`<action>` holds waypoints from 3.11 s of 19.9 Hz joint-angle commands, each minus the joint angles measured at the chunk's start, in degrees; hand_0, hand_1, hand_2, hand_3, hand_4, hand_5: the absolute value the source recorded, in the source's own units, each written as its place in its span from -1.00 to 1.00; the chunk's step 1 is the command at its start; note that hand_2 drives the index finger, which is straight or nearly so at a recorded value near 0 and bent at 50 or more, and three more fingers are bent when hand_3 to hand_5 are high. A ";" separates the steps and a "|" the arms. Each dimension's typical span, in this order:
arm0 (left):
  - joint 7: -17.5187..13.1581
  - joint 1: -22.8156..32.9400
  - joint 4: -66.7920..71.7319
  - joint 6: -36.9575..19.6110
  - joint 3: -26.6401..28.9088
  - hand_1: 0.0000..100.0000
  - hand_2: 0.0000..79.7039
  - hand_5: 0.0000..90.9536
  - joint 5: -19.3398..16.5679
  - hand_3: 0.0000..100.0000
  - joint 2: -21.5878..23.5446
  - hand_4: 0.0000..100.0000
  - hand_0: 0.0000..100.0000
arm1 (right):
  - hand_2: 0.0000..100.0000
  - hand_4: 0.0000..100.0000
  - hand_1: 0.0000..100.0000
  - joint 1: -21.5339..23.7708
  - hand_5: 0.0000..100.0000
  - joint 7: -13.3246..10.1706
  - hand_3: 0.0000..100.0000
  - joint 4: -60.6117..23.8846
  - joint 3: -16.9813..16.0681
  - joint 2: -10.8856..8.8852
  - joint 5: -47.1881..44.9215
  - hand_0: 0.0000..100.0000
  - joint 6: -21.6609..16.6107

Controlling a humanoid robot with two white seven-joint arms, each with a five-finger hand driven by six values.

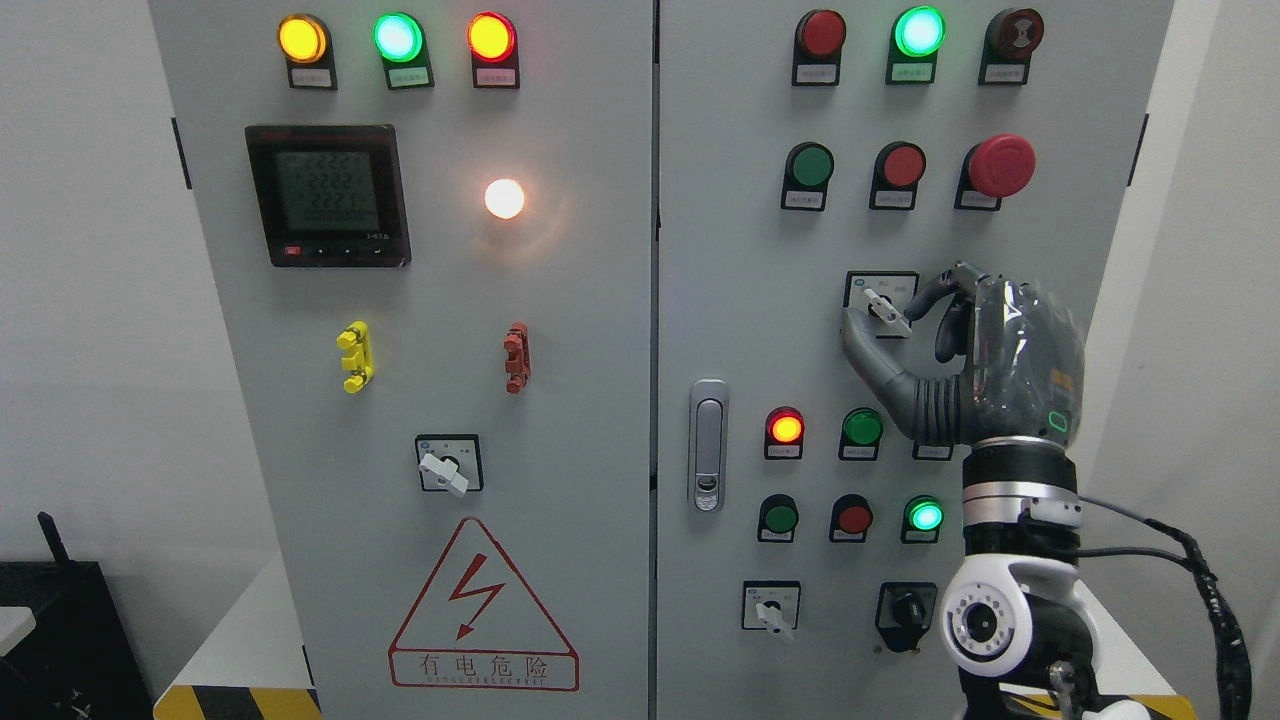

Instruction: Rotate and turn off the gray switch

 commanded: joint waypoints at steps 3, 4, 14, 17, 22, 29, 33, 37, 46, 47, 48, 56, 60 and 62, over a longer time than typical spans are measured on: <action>0.01 0.00 0.79 0.02 -0.09 -0.22 -1.00 -1.00 0.00 -1.00 0.00 -1.00 -0.76 | 0.25 0.87 -0.08 -0.15 1.00 0.03 0.96 0.86 0.09 0.04 0.43 -0.80 0.00; 0.01 0.00 0.79 0.02 -0.09 -0.22 -1.00 -1.00 0.00 -1.00 0.00 -1.00 -0.76 | 0.26 0.87 -0.08 -0.15 1.00 0.03 0.96 0.86 0.09 0.04 0.51 -0.79 0.08; 0.01 0.00 0.79 0.02 -0.09 -0.22 -1.00 -1.00 0.00 -1.00 0.00 -1.00 -0.76 | 0.28 0.87 -0.10 -0.59 1.00 -0.06 0.96 0.95 0.26 0.04 0.51 -0.64 0.96; 0.00 0.00 0.79 0.02 -0.09 -0.22 -1.00 -1.00 0.00 -1.00 0.00 -1.00 -0.76 | 0.28 0.87 -0.09 -0.59 1.00 0.03 0.96 0.95 0.26 0.04 0.51 -0.62 0.96; 0.01 0.00 0.79 0.02 -0.09 -0.22 -1.00 -1.00 0.00 -1.00 0.00 -1.00 -0.76 | 0.29 0.87 -0.07 -0.59 1.00 0.03 0.96 0.95 0.26 0.04 0.51 -0.61 1.05; -0.08 0.00 0.79 0.02 -0.09 -0.22 -1.00 -1.00 0.00 -1.00 0.00 -1.00 -0.76 | 0.30 0.87 -0.06 -0.77 1.00 -0.06 0.97 0.95 0.35 0.04 0.51 -0.56 1.05; 0.00 0.00 0.79 0.02 -0.09 -0.22 -1.00 -1.00 0.00 -1.00 0.00 -1.00 -0.76 | 0.31 0.87 -0.07 -0.94 1.00 0.03 0.97 0.95 0.35 0.04 0.51 -0.48 1.05; -0.08 0.00 0.79 0.02 -0.09 -0.22 -1.00 -1.00 0.00 -1.00 0.00 -1.00 -0.76 | 0.32 0.87 -0.07 -0.86 1.00 0.03 0.97 1.04 0.44 0.04 0.51 -0.43 1.05; 0.01 0.00 0.79 0.02 -0.09 -0.22 -1.00 -1.00 0.00 -1.00 0.00 -1.00 -0.76 | 0.32 0.87 -0.06 -0.85 1.00 0.03 0.98 1.13 0.44 0.04 0.43 -0.37 1.05; -0.08 0.00 0.79 0.02 -0.09 -0.22 -1.00 -1.00 0.00 -1.00 0.00 -1.00 -0.76 | 0.32 0.87 -0.07 -0.85 1.00 0.03 0.98 1.13 0.44 0.04 0.42 -0.35 0.96; -0.08 0.00 0.79 0.02 -0.09 -0.22 -1.00 -1.00 0.00 -1.00 0.00 -1.00 -0.76 | 0.33 0.87 -0.08 -0.94 1.00 -0.06 0.98 1.21 0.44 0.04 0.42 -0.33 0.96; -0.08 0.00 0.79 0.02 -0.09 -0.22 -1.00 -1.00 0.00 -1.00 0.00 -1.00 -0.76 | 0.37 0.88 -0.11 -0.94 1.00 -0.06 1.00 1.48 0.53 0.04 0.34 -0.26 0.96; 0.01 0.00 0.79 0.02 -0.09 -0.22 -1.00 -1.00 0.00 -1.00 0.00 -1.00 -0.76 | 0.39 0.88 -0.11 -0.94 1.00 -0.06 1.00 1.48 0.53 0.04 0.34 -0.24 0.96; -0.08 0.00 0.79 0.02 -0.09 -0.22 -1.00 -1.00 0.00 -1.00 0.00 -1.00 -0.76 | 0.39 0.88 -0.11 -0.94 1.00 0.03 1.00 1.56 0.53 0.04 0.34 -0.24 1.05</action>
